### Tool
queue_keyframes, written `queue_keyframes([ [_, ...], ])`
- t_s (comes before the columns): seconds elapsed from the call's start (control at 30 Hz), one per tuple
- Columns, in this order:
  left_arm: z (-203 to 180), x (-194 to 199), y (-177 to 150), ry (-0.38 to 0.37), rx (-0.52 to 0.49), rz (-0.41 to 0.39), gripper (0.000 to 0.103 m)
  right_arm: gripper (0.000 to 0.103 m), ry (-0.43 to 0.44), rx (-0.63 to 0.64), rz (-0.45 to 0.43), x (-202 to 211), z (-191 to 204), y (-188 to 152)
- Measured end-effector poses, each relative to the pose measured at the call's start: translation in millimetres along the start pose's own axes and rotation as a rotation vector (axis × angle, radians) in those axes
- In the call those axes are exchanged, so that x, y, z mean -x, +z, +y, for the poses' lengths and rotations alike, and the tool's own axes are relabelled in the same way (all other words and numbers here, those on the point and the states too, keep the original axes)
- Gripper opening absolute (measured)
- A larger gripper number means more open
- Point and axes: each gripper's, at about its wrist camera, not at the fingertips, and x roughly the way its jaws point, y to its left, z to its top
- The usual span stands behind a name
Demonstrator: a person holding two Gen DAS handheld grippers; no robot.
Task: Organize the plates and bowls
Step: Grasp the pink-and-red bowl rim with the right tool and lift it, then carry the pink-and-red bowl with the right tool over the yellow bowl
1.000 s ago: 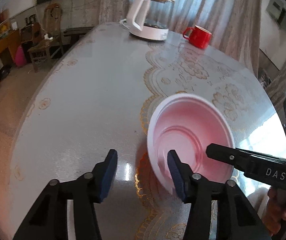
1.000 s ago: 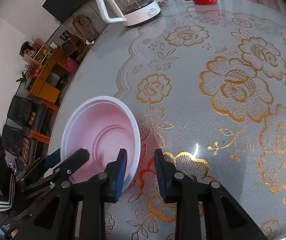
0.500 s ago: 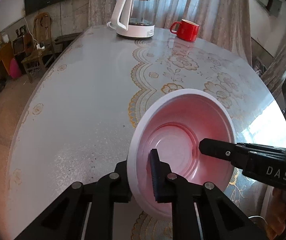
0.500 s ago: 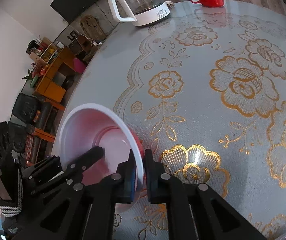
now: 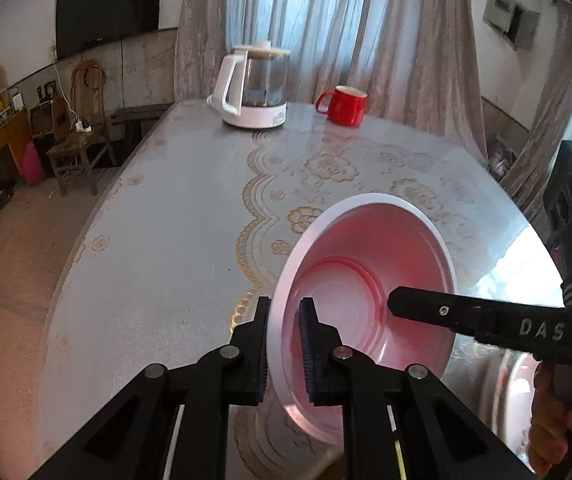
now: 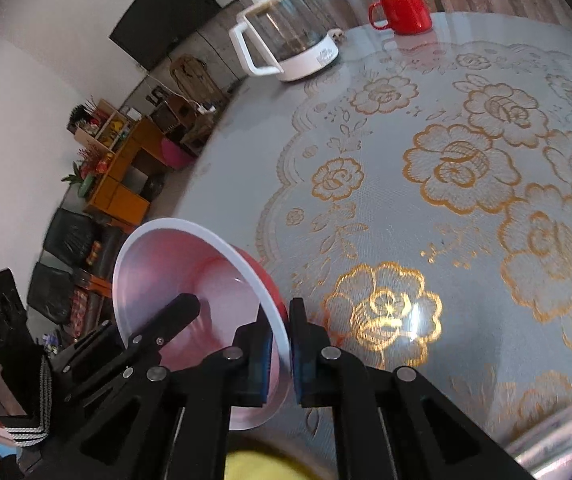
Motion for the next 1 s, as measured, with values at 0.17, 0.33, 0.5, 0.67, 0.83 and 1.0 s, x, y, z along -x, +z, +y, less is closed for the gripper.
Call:
queue_keyframes([
  [0.17, -8, 31, -21, -0.037, 0.04, -0.036, 0.014, 0.007, 0.04, -0.021, -0.023, 27, 0, -22],
  [0.33, -19, 60, -44, -0.043, 0.052, -0.068, 0.014, 0.008, 0.078, -0.042, -0.028, 44, -2, -47],
  [0.5, -26, 79, -63, -0.054, 0.069, -0.083, 0.014, 0.009, 0.098, -0.048, -0.044, 59, -1, -72],
  [0.67, -28, 94, -78, -0.08, 0.089, -0.09, 0.014, 0.009, 0.112, -0.057, -0.048, 69, -2, -93],
  [0.83, -35, 95, -97, -0.094, 0.095, -0.062, 0.014, 0.011, 0.095, -0.064, -0.058, 77, -5, -109],
  [1.0, -36, 89, -110, -0.095, 0.108, -0.031, 0.014, 0.013, 0.088, -0.094, -0.038, 75, -13, -122],
])
